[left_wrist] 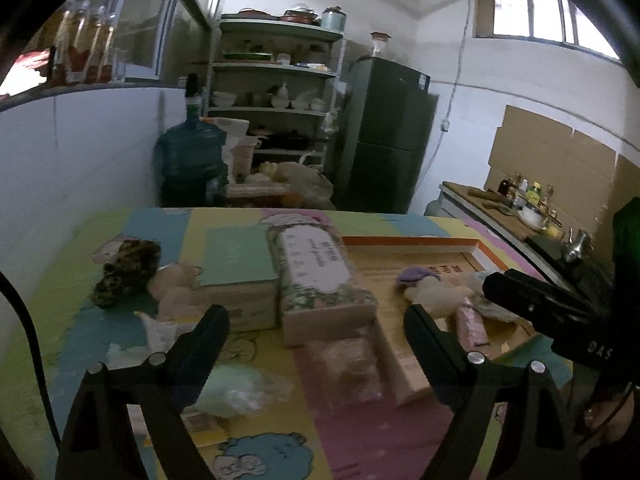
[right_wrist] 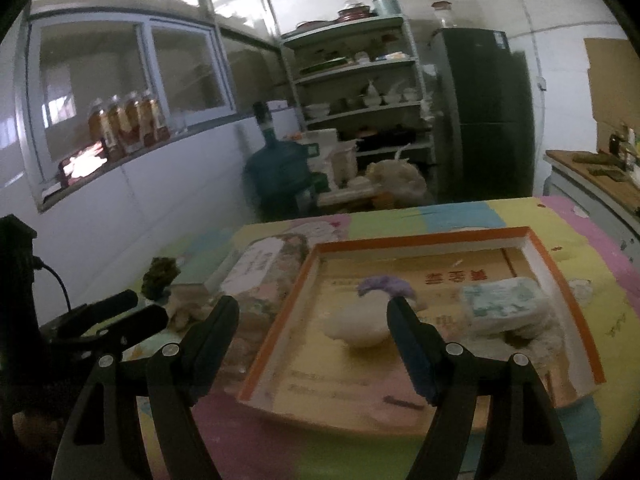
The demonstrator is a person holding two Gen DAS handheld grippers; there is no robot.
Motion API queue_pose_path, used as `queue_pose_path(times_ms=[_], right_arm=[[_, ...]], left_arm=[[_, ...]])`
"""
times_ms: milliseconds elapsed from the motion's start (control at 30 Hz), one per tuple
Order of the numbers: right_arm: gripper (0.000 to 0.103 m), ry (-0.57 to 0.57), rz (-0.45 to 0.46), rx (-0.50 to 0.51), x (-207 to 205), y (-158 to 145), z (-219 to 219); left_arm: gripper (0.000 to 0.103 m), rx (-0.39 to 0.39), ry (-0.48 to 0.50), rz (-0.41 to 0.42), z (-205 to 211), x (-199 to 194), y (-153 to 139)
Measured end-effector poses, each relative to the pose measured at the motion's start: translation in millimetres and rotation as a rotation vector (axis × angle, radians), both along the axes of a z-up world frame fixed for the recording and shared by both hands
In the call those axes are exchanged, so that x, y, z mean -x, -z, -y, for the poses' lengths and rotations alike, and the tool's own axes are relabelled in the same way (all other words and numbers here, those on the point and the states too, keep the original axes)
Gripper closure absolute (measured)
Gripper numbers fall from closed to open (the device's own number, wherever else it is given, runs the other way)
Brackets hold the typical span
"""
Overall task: Organize soft objects
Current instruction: 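Withdraw both tools from the box toward the items on the table, then grasp the floral-printed packet with the left tool while the right tool grasps the green bagged ball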
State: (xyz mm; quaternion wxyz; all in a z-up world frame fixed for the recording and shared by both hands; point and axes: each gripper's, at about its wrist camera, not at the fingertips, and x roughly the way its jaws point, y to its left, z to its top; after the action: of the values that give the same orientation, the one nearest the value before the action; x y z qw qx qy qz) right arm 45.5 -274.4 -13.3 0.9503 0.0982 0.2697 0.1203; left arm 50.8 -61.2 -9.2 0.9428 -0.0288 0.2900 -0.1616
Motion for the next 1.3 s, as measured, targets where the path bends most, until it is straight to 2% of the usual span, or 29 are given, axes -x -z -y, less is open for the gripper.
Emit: queue_pose_path(times_ms=[367,800,1133,1300], right_arm=[[0.025,-0.052,-0.007,0.033,-4.5,-1.1,-40.3],[0.025,-0.109,-0.051,0.068,-11.7,8.5,-82.7],[0.025,-0.159,-0.086,0.08,-19.5,19.6,-112.2],[0.025,-0.235,-0.112,0.087,-24.3,27.0,-135.4]], left_arm=[[0.015,0.017,-0.069,-0.009,-45.4,0.8,5.0],[0.015,0.042,-0.207,-0.031,-118.1,6.6,21.2],[0.015,0.055,-0.225,-0.057,-155.8,8.8,36.2],[0.015,0.055,-0.22,-0.078,-163.9,6.7,43.3]])
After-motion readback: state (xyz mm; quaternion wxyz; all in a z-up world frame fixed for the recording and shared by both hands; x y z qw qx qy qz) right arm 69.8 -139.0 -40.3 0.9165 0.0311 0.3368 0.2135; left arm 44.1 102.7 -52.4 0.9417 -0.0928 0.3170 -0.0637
